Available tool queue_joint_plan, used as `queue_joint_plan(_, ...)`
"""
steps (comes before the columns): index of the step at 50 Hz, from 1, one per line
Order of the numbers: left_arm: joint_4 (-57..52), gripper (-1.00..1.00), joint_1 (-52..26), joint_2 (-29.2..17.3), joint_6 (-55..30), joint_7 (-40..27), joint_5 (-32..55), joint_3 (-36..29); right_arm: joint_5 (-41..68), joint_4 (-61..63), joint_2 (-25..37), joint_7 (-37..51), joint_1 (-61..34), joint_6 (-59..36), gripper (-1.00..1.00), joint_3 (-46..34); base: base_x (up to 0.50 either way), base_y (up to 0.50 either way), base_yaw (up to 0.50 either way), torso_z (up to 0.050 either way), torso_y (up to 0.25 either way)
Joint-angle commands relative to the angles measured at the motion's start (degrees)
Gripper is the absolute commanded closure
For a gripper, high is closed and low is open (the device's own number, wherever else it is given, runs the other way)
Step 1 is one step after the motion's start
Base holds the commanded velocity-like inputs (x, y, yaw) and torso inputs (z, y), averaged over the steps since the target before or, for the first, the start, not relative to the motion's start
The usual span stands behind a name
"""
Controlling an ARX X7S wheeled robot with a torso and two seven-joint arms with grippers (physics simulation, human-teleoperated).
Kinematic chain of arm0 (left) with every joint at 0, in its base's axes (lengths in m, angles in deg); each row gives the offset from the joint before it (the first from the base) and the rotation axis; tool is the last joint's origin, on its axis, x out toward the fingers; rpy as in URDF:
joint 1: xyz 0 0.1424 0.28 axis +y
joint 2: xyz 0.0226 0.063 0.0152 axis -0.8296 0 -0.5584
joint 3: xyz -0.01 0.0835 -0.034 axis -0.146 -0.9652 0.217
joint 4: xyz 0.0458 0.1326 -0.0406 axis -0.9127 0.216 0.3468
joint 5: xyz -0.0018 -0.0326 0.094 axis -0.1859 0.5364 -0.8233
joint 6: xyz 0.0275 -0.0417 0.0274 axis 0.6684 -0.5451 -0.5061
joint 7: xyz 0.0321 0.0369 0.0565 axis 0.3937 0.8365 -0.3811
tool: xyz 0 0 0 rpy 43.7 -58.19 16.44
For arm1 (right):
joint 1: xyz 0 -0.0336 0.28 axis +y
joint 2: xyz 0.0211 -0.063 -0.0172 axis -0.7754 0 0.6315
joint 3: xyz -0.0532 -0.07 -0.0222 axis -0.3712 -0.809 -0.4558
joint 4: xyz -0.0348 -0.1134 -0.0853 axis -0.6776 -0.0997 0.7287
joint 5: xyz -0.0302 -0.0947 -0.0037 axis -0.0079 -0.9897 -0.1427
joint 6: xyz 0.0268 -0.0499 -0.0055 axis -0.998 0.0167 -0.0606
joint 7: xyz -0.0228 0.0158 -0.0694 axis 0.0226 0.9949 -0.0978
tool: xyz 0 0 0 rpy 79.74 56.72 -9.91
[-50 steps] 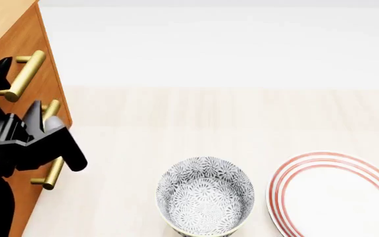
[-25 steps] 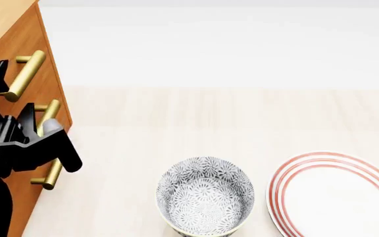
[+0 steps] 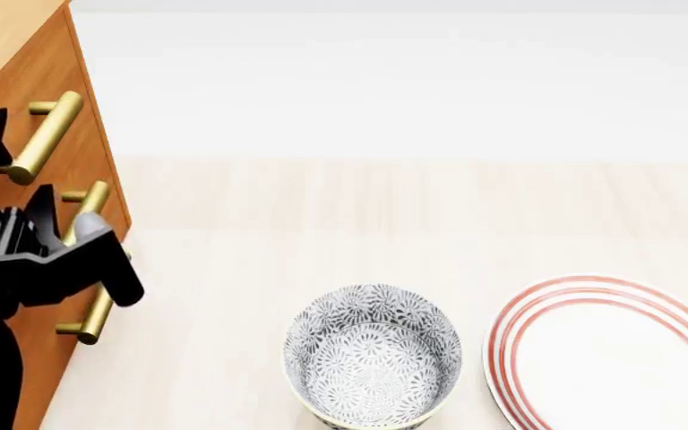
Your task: Open the top drawer of the cabinet.
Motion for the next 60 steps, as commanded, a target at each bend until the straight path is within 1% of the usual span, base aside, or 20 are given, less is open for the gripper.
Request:
queue_joint_plan(1,2.8,-1.00,-1.0,2.0,0.8,-0.1,-0.4,1.4,-0.5,-0.3,-0.9,-1.1,-0.2,0.0,-1.00,1.1,0.00,0.00,0.00,0.000,0.000)
queue_joint_plan(8,5.5,-1.00,-1.2,2.7,2.3,-1.3,0.2,1.2,-0.1,0.1,-0.7,-0.8,-0.2,-0.4,-1.00,1.2,0.00,0.00,0.00,0.000,0.000)
queue_joint_plan(9,5.3,1.00,-1.3,3.1,2.2,-1.9,1.3,2.6,0.0,0.3,-0.7,-0.7,-0.2,-0.6,-1.00,1.2,0.00,0.00,0.00,0.000,0.000)
queue_joint_plan(26,4.4,1.00,-0.8,2.7,2.6,-1.2,0.6,1.3,0.5,-0.4,-0.6,-0.7,-0.4,-0.5,-1.00,0.8,0.00,0.00,0.00,0.000,0.000)
queue_joint_plan(34,3.1,1.00,-0.7,3.2,2.4,-0.4,0.2,0.6,0.7,-0.2,-0.4,-0.7,-0.4,-0.9,-1.00,0.5,0.00,0.00,0.00,0.000,0.000)
queue_joint_plan(46,2.6,1.00,-2.1,6.8,3.5,0.3,-0.6,-1.8,1.0,-0.9,-0.3,-1.1,-0.4,-0.5,-1.00,0.1,0.00,0.00,0.00,0.000,0.000)
queue_joint_plan(50,3.2,1.00,-2.7,8.7,4.3,0.2,-0.9,-2.9,1.4,-0.5,-0.2,-1.2,-0.3,-0.8,-1.00,0.0,0.01,0.00,-0.01,0.000,0.000)
queue_joint_plan(60,1.4,1.00,-3.4,12.0,4.3,1.5,-1.6,-4.9,2.1,-0.5,0.0,-1.4,-0.3,-0.9,-1.00,-0.2,0.01,0.00,-0.01,0.000,0.000)
